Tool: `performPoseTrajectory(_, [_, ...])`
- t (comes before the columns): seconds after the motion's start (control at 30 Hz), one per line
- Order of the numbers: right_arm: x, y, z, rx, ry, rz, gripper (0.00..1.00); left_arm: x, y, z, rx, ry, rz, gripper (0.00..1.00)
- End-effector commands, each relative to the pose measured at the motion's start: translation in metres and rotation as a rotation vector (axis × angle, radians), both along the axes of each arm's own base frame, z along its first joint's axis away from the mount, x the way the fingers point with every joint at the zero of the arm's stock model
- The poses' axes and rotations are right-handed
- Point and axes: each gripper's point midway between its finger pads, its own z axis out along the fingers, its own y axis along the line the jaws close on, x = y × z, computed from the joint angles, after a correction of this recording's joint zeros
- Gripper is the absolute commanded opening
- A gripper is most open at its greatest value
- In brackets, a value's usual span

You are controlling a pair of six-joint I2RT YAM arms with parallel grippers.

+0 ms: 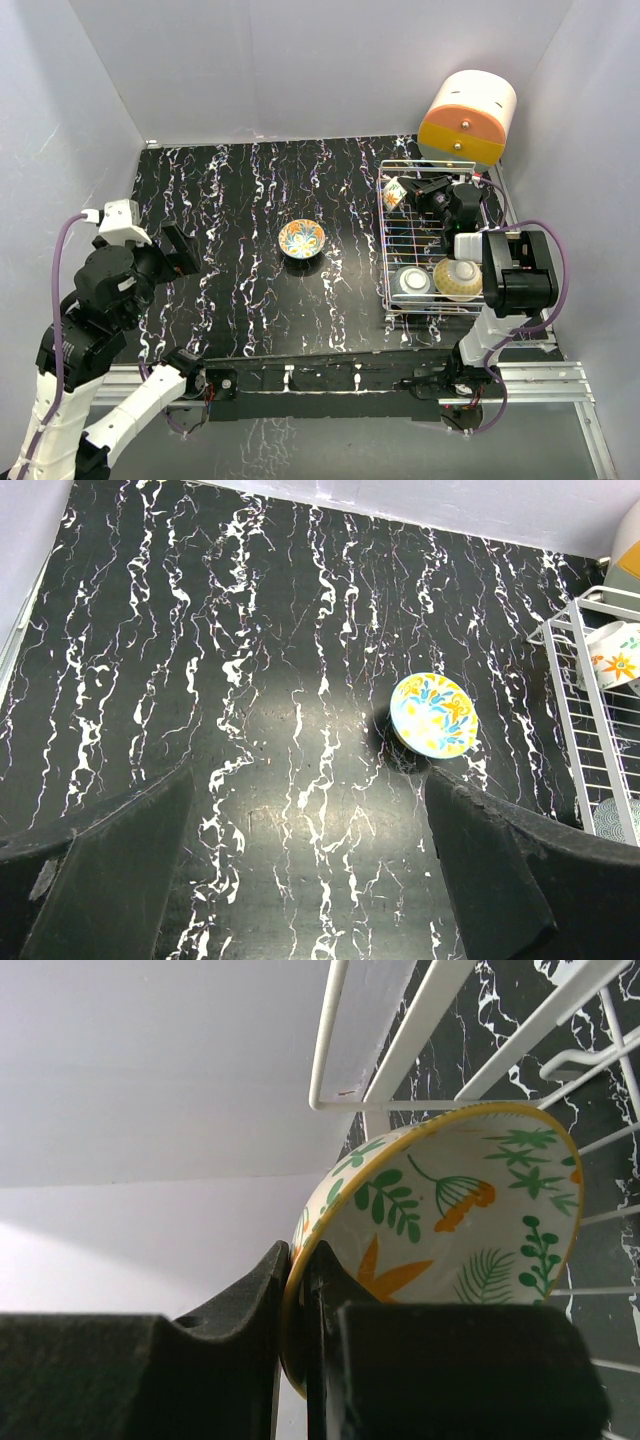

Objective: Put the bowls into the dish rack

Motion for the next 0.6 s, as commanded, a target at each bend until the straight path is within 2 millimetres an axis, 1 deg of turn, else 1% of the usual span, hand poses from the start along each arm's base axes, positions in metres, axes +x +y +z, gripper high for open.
performPoseTrajectory(0.0, [0.001, -0.003, 0.011, -0.002, -0.05, -0.022, 0.09, -0.006, 0.005, 0.007, -0.008, -0.019, 0.013, 0.97])
performPoseTrajectory(0.13, [-0.006, -0.004, -0.002, -0.008, -0.004, -0.027, 0.1, -0.006, 0.004, 0.003, -0.014, -0.014, 0.011, 0.97])
performPoseTrajectory(0.33, [-0.023, -0.004, -0.024, -0.017, 0.067, -0.023, 0.12, -0.007, 0.002, -0.002, -0.025, -0.003, 0.001, 0.97])
performPoseTrajectory(0.43, [-0.031, -0.004, -0.031, -0.021, 0.094, -0.023, 0.14, -0.007, 0.001, -0.004, -0.03, -0.001, 0.0, 0.97])
performPoseTrajectory(0.57, [-0.039, -0.008, -0.041, -0.054, 0.154, -0.038, 0.23, -0.008, 0.0, -0.006, -0.036, -0.001, -0.005, 0.97])
